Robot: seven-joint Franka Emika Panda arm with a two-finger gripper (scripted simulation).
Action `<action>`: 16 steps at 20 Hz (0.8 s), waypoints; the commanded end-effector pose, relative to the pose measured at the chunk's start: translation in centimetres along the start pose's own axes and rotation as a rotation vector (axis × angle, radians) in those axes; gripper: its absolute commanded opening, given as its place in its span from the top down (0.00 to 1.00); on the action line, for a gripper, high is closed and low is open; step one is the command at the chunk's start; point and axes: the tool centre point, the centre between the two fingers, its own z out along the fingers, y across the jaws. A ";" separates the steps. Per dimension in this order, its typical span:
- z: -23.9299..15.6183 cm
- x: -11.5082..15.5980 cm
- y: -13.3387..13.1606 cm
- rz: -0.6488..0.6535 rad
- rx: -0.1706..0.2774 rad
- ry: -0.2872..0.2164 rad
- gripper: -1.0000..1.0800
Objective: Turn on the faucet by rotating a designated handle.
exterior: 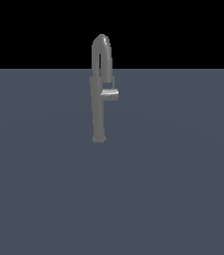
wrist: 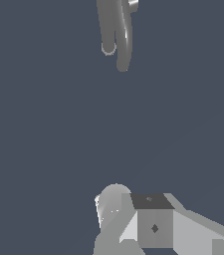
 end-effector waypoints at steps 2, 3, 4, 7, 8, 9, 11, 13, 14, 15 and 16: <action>0.0 0.0 0.0 0.000 0.000 0.000 1.00; 0.0 0.0 0.0 0.001 0.001 -0.001 1.00; 0.0 0.1 0.0 0.002 0.003 -0.003 1.00; -0.1 0.4 -0.1 0.010 0.010 -0.012 1.00; -0.1 0.6 -0.2 0.013 0.014 -0.017 1.00; -0.1 0.8 -0.3 0.018 0.018 -0.022 1.00; -0.1 1.3 -0.4 0.028 0.029 -0.034 1.00; -0.2 1.8 -0.6 0.040 0.042 -0.049 1.00; -0.2 2.1 -0.7 0.047 0.049 -0.058 1.00; -0.3 2.5 -0.8 0.055 0.057 -0.068 1.00; -0.3 2.9 -0.9 0.063 0.066 -0.078 1.00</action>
